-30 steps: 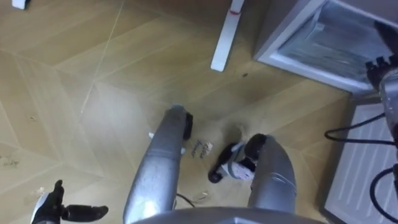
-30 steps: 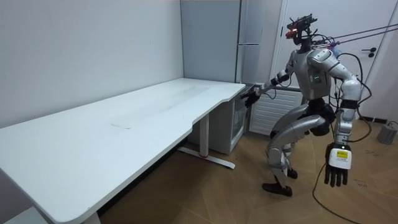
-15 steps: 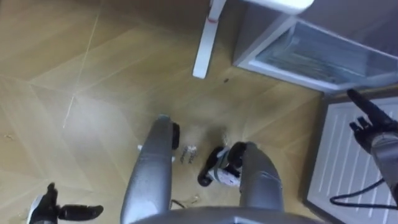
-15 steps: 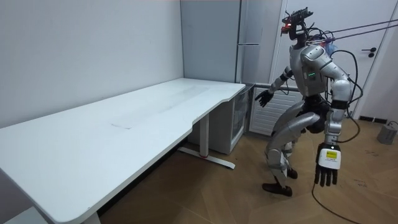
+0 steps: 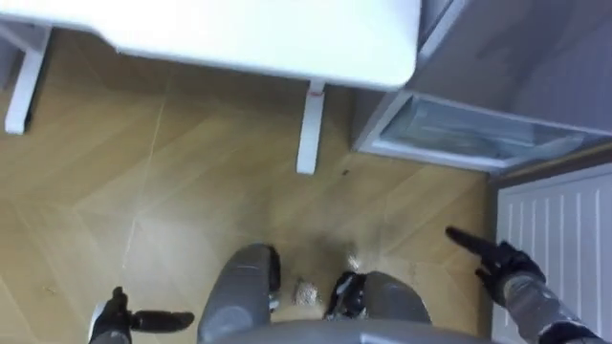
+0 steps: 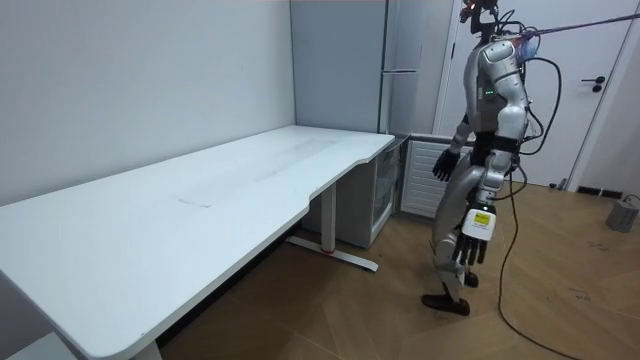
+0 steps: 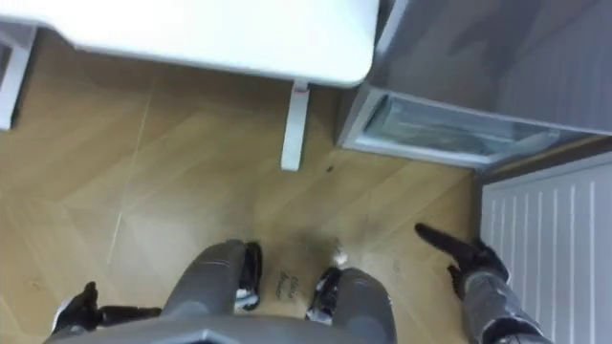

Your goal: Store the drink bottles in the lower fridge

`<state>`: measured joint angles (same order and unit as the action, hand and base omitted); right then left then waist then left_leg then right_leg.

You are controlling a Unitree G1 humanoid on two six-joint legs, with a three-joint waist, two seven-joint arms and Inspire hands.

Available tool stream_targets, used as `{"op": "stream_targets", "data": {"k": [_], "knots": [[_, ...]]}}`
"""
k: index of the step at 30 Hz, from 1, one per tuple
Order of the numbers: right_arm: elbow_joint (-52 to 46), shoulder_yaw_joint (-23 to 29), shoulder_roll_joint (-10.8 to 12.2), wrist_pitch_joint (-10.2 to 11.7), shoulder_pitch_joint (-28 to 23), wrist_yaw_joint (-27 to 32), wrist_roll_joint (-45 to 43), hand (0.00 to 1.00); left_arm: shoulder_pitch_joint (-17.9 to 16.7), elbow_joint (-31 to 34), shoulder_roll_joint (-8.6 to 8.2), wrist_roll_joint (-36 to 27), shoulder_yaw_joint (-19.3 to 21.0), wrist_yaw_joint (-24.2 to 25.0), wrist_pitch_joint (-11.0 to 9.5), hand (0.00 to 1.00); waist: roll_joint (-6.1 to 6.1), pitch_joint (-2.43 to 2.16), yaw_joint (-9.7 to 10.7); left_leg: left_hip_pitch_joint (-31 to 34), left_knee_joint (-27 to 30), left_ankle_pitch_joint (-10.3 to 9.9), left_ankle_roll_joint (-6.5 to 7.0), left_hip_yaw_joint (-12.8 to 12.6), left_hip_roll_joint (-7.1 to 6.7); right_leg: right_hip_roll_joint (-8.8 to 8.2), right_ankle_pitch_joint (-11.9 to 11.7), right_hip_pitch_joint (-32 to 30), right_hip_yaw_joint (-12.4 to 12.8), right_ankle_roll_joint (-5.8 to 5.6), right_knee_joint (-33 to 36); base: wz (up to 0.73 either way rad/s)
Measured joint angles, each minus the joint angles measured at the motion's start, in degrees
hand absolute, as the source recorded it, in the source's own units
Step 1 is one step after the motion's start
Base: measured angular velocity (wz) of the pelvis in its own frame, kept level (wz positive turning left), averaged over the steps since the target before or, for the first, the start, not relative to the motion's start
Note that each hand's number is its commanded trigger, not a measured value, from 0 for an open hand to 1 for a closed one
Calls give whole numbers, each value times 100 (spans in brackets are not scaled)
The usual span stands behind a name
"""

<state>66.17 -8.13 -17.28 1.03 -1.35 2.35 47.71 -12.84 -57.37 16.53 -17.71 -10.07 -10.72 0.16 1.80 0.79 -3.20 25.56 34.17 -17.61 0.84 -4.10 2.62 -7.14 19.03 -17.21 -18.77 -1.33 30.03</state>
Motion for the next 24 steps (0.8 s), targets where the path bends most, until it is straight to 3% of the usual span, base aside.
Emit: {"op": "stream_targets", "data": {"k": [3, 7, 13, 16, 19, 24], "knots": [[91, 35, 100, -2, -348, -15, -461, 0, -28, -91, -168, 125, 116, 2, -18, 0, 33, -16, 18, -609, -444, 35, -10, -120, -36, 48, -109, 550, 63, -60, -457, -13], [169, 53, 219, -72, -686, -117, -853, 0, -82, -222, -197, 293, 186, 2, -6, 0, 49, -39, 35, -1246, -928, 75, -52, -185, -34, 172, -320, 1242, 56, -94, -1129, -8], [339, 58, 482, -192, -731, -229, -1635, 0, -153, -260, -337, 722, 371, -3, 32, 0, 90, -55, 151, -1965, -1328, 119, -96, -199, -99, 215, -404, 1916, 61, -121, -1613, -1], [355, 58, 539, -195, -734, -228, -1738, 0, -159, -257, -428, 876, 373, 11, 32, 0, 83, -36, 149, -2338, -1509, 120, -97, -233, -129, 217, -414, 2247, 155, -137, -1758, -7], [316, 76, 567, -200, -742, -197, -1911, 0, -218, -243, -441, 997, 399, 14, 38, 0, 42, -31, 153, -2541, -1598, 123, -103, -298, -127, 217, -414, 2377, 204, -137, -1762, -12], [279, 296, 585, -240, -751, -157, -2303, 0, -256, -229, -472, 1342, 914, 17, 170, 0, 47, -36, 142, -2689, -1673, 130, -116, -374, -128, 233, -429, 2462, 407, -159, -1847, -14]]}}
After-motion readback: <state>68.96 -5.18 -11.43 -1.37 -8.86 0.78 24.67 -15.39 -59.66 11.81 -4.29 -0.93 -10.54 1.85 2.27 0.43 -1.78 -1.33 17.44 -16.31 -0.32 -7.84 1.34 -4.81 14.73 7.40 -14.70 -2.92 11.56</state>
